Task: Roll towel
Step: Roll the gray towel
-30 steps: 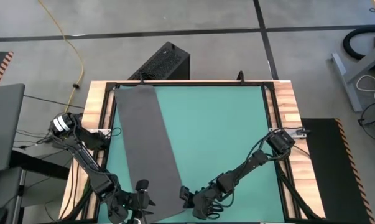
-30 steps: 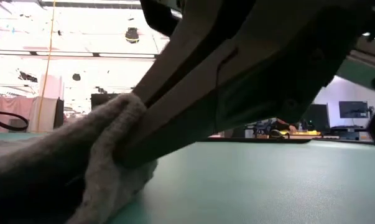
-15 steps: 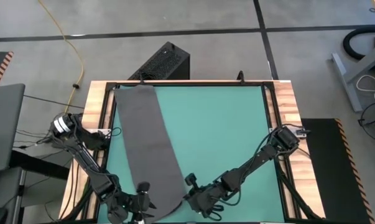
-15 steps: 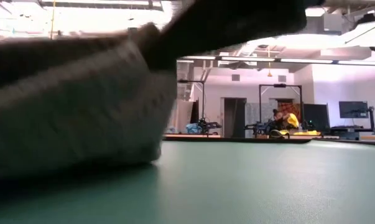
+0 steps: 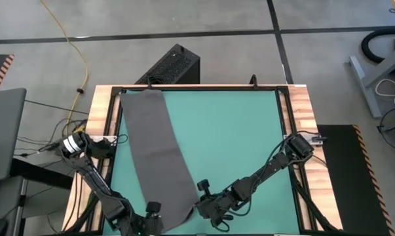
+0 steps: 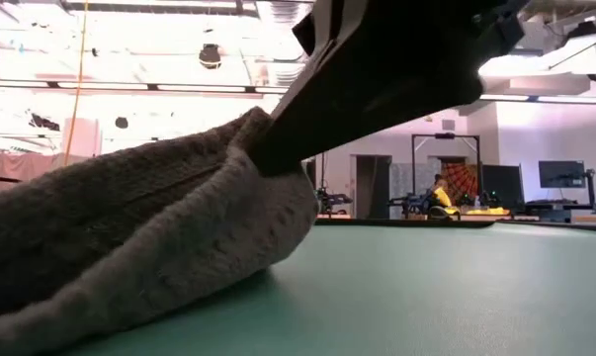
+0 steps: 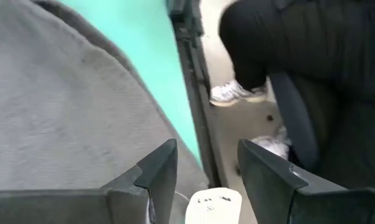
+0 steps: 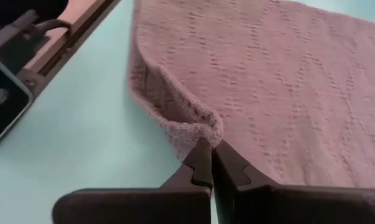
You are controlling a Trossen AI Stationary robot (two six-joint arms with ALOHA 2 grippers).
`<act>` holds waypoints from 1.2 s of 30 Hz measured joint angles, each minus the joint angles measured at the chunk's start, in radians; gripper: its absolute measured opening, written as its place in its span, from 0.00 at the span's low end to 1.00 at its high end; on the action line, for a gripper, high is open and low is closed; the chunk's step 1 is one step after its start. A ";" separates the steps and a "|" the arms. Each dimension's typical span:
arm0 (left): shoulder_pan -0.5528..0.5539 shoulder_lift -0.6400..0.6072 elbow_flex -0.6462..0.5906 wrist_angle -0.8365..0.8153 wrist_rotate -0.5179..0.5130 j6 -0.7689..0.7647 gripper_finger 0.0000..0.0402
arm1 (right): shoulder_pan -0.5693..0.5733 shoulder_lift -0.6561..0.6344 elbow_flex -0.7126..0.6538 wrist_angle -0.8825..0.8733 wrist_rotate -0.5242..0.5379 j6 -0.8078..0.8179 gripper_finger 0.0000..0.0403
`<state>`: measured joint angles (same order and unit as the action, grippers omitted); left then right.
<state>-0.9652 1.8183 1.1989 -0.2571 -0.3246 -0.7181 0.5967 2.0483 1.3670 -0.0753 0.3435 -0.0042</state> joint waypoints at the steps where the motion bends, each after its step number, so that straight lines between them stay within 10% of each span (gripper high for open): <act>1: -0.004 0.007 0.001 0.003 -0.023 0.000 0.40 | 0.000 0.000 0.000 -0.003 0.000 0.009 0.04; 19: -0.010 0.183 0.001 -0.015 0.050 -0.176 0.38 | 0.000 0.000 0.000 0.005 0.001 0.069 0.04; 29: -0.010 0.187 0.000 -0.062 0.089 -0.285 0.04 | 0.034 0.000 0.000 -0.113 0.000 0.225 0.04; 36: -0.013 0.118 -0.007 -0.079 0.129 -0.251 0.01 | 0.050 -0.003 0.002 -0.133 -0.021 0.441 0.04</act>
<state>-0.9783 1.9363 1.1919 -0.3361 -0.1957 -0.9691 0.6469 2.0457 1.3693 -0.2080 0.3228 0.4364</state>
